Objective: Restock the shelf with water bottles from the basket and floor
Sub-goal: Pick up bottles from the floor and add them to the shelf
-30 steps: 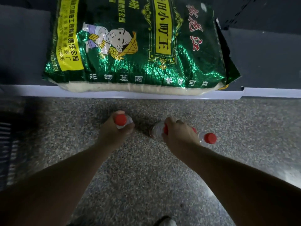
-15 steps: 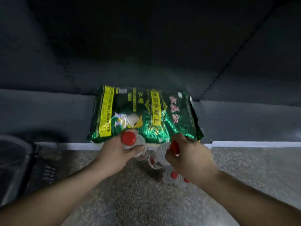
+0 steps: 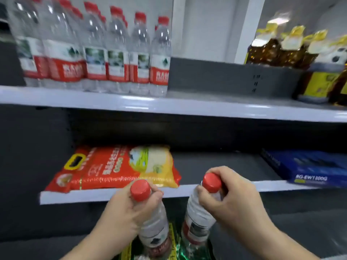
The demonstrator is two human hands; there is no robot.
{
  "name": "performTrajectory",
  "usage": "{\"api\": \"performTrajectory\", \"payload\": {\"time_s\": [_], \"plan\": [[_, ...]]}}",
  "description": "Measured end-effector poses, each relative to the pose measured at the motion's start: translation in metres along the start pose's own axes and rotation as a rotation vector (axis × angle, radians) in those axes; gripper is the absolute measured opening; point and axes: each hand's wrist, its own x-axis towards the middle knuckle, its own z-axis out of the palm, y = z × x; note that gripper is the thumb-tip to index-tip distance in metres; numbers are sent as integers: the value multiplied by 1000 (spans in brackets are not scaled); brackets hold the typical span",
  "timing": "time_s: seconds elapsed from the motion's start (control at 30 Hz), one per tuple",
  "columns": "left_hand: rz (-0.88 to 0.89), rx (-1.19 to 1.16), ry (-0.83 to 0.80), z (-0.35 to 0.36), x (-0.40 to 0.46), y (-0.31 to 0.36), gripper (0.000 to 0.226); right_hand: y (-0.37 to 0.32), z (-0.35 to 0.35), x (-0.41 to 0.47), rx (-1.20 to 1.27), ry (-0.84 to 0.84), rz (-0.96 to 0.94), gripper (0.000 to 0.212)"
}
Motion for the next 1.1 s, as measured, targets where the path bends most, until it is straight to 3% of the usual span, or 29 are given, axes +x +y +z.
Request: {"api": "performTrajectory", "payload": {"time_s": [0.17, 0.37, 0.53, 0.77, 1.1], "plan": [[177, 33, 31, -22, 14, 129, 26, -65, -82, 49, 78, 77, -83, 17], [215, 4, 38, -39, 17, 237, 48, -112, -148, 90, 84, 125, -138, 19], [183, 5, 74, -49, 19, 296, 24, -139, -192, 119, 103, 139, -179, 17], [230, 70, 193, -75, 23, 359, 25, -183, -230, 167, 115, 137, -262, 24], [283, 124, 309, -136, 85, 362, 13, -231, -178, 254, 108, 110, -321, 34]]}}
